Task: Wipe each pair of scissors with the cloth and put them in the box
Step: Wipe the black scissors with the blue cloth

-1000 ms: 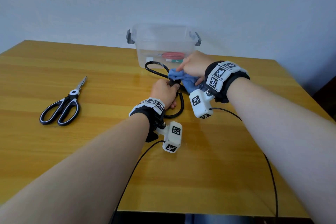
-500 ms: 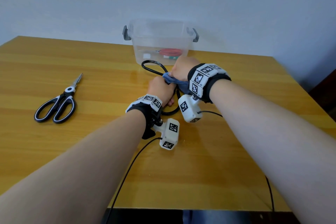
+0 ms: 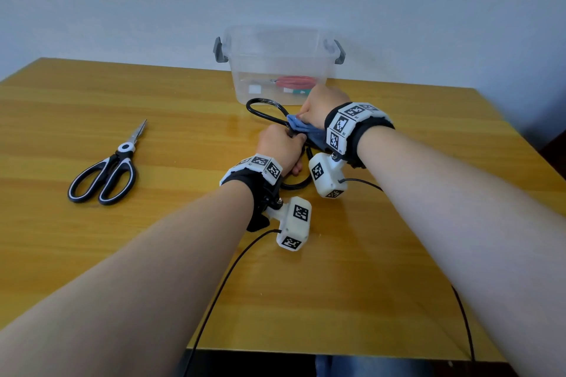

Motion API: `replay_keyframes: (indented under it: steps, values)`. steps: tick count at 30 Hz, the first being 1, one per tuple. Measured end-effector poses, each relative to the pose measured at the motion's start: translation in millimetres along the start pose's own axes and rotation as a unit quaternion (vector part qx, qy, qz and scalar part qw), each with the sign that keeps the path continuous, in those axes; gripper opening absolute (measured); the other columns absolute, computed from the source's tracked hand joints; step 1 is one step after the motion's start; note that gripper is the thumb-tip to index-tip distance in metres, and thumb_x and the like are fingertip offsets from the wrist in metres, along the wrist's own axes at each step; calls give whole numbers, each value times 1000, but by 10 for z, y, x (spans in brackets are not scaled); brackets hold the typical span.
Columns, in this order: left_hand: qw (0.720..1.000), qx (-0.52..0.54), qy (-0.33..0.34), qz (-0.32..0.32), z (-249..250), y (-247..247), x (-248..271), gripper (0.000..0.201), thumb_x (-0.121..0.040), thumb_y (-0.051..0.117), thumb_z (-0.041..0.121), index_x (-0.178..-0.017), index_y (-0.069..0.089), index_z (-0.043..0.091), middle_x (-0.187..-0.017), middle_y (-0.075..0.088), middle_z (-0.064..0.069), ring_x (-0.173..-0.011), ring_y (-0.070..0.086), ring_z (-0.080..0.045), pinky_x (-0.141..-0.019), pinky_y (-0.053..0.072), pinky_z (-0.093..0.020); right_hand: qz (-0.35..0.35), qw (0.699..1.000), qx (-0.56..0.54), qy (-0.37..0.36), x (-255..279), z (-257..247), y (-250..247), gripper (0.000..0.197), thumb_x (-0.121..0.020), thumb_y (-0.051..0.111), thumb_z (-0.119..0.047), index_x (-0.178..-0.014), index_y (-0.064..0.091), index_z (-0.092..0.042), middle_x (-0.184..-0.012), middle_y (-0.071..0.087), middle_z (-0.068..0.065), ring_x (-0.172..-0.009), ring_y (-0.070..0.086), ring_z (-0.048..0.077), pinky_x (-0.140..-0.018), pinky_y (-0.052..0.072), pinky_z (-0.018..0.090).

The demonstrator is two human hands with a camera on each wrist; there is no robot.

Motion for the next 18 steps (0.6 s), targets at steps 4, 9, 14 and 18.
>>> replay_keyframes:
  steps: [4, 9, 14, 18]
  values:
    - [1000, 0, 8, 1, -6, 1, 1, 32, -105, 54, 25, -81, 63, 6, -46, 61, -5, -31, 53, -11, -35, 38, -16, 7, 1000, -22, 8, -70, 78, -19, 30, -97, 62, -37, -111, 77, -15, -95, 74, 7, -75, 58, 21, -60, 42, 30]
    - [1000, -11, 27, 0, -7, 12, 1, 26, -105, 54, 29, -86, 61, 12, -47, 61, -5, -31, 53, -11, -37, 41, -18, 27, 998, -42, 36, -176, 239, -92, 28, -97, 63, -32, -109, 77, -11, -97, 73, 8, -78, 61, 25, -67, 48, 30]
    - [999, 3, 34, 5, -26, 19, -2, 30, -105, 55, 31, -90, 64, 7, -46, 60, -5, -31, 52, -12, -37, 41, -20, 96, 986, -109, 79, -155, 522, -176, 28, -99, 60, -31, -117, 76, -16, -111, 74, 12, -95, 69, 32, -85, 58, 38]
    - [999, 14, 25, 16, -19, 31, -10, 30, -105, 55, 31, -89, 64, 7, -45, 59, -4, -30, 51, -12, -35, 38, -17, 121, 976, -175, 47, -17, 530, -296, 27, -94, 63, -29, -117, 75, -30, -110, 74, 2, -94, 69, 27, -86, 58, 37]
Point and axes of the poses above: each hand's wrist, its own x-axis away from the middle knuckle, its own y-axis out of the palm, z = x × y, the point moved 1 cm from there along -x, towards the middle knuckle
